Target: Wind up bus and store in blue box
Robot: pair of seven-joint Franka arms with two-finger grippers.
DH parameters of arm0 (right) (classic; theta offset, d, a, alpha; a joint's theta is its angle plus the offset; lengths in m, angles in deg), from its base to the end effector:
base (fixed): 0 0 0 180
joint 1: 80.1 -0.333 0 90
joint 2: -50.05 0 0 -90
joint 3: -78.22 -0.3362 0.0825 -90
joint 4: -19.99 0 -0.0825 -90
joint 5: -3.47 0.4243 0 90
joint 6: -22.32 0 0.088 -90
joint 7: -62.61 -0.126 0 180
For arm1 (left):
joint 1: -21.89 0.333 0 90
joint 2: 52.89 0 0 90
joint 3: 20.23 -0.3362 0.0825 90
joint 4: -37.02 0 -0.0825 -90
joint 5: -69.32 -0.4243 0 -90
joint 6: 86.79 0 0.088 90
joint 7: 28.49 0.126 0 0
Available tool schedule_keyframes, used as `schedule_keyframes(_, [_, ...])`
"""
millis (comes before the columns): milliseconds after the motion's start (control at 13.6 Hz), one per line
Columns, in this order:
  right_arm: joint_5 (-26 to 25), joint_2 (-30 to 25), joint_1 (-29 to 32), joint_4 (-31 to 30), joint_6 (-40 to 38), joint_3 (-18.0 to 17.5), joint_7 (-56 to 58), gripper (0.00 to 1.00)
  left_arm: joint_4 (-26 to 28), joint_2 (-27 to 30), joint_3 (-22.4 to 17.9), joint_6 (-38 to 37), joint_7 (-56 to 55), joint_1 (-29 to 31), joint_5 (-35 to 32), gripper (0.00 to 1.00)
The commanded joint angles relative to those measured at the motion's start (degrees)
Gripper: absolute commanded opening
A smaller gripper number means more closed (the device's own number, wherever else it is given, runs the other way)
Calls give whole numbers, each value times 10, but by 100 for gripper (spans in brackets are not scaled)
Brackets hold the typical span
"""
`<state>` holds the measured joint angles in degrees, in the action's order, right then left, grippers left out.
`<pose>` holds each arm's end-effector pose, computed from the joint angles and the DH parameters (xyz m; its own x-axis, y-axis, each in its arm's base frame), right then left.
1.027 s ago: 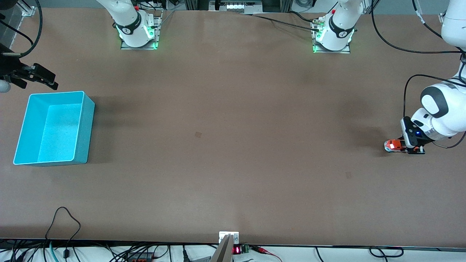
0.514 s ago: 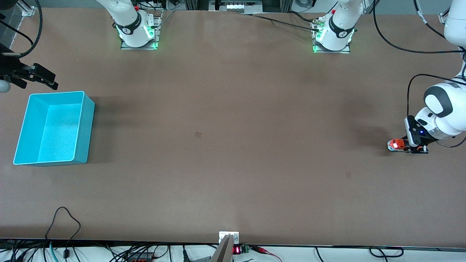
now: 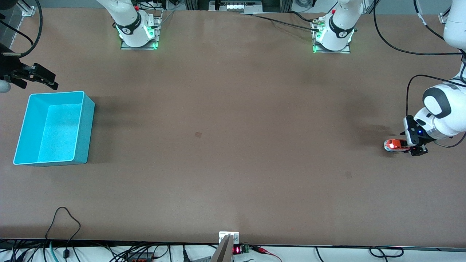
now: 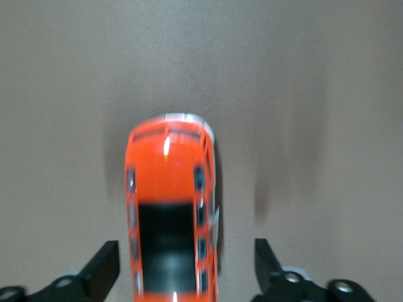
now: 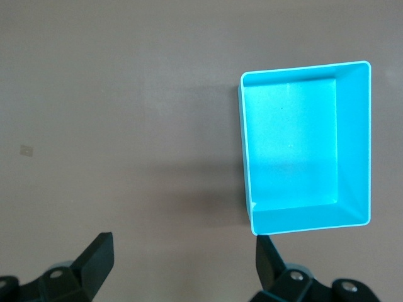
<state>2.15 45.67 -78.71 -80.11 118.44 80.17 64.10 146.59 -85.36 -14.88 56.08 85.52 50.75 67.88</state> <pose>0.5747 -0.0368 0.5889 0.9995 -0.0298 0.0064 -0.0299 -0.9993 0.0205 0.6105 0.2671 0.1654 -0.0141 -0.9996 0.0245 -0.9995 0.0133 -0.0299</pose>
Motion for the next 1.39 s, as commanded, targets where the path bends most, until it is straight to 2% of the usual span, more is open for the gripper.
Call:
schedule_keyframes(0, [6,-4,0,2,-3,-1,4,100,-37,21,15,-82,2,1,-6,100])
schedule_keyframes(440, [6,-4,1,2,-2,-1,4,100,-66,76,25,-226,-98,-16,-8,100])
schedule_keyframes(734, [7,-4,1,2,-2,-1,4,100,-72,130,26,-314,-210,-18,-8,100])
schedule_keyframes(880, [6,-4,1,2,-2,-1,4,100,-97,152,27,-376,-272,-22,-8,100])
schedule_keyframes(1174, [7,-4,1,2,-3,-1,4,100,-160,173,32,-508,-459,-45,-8,100])
schedule_keyframes(1320, [6,-4,0,2,-2,-1,4,100,-175,195,57,-567,-598,-60,-8,100])
